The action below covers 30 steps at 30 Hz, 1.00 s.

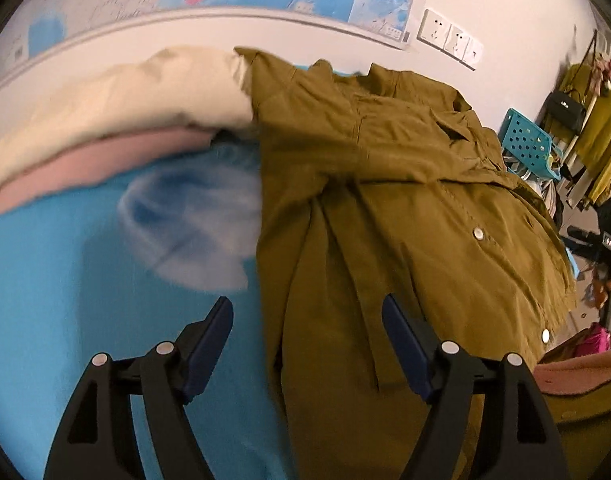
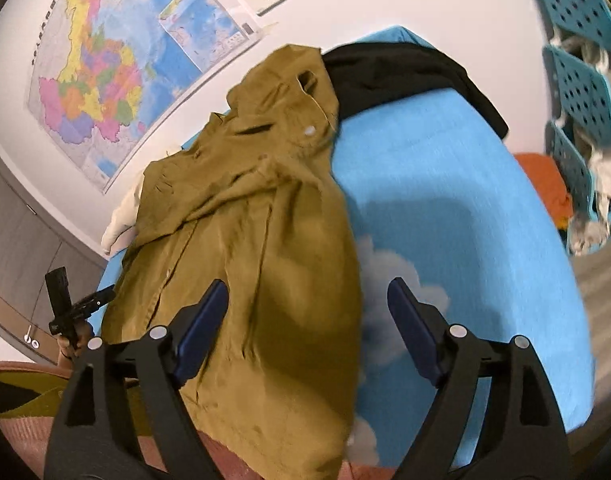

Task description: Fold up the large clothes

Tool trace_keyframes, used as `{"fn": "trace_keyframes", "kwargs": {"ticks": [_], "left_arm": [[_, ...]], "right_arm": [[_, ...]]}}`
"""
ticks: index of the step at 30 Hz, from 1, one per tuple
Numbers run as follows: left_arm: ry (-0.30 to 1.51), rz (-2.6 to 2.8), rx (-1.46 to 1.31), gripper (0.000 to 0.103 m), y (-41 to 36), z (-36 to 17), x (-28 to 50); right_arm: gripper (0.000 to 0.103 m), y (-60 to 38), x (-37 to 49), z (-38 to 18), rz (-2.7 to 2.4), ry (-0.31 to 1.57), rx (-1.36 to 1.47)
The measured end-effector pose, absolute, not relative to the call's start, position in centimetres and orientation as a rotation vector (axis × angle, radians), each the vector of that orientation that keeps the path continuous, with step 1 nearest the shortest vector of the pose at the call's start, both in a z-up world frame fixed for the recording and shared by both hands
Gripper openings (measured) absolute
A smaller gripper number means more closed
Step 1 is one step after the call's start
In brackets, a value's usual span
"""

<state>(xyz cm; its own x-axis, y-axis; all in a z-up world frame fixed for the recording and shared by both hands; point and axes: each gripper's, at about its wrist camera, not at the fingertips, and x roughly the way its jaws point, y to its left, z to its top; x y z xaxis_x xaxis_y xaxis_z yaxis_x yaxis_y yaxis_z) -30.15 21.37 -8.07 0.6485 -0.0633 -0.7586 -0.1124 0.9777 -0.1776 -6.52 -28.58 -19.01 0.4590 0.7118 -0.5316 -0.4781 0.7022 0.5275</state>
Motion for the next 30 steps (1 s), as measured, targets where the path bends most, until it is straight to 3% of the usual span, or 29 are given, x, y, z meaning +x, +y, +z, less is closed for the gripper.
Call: {"fn": "trace_keyframes", "kwargs": {"ticks": [17,22,26,29,30], "left_arm": [[0.890,-0.265,-0.411,0.085,18.8,-9.2,-33.6],[0.908,-0.391,-0.534,0.085,19.0,-9.6,-34.4],[0.908,-0.390,-0.523,0.084,18.5,-9.5,-34.6],[0.928,-0.325,-0.449,0.075,16.9,-9.3,-33.3],[0.936,-0.302,-0.414,0.064,16.6,-9.2,-33.0]], "right_arm": [[0.082,-26.4,-9.9,-20.1,0.988,0.779,0.345],[0.067,-26.0,-10.0,-20.3,1.064,0.784,0.399],[0.063,-26.0,-10.0,-20.3,1.063,0.784,0.388],[0.062,-25.1,-10.3,-20.1,1.050,0.789,0.339],[0.060,-24.9,-10.4,-20.2,1.044,0.791,0.323]]}}
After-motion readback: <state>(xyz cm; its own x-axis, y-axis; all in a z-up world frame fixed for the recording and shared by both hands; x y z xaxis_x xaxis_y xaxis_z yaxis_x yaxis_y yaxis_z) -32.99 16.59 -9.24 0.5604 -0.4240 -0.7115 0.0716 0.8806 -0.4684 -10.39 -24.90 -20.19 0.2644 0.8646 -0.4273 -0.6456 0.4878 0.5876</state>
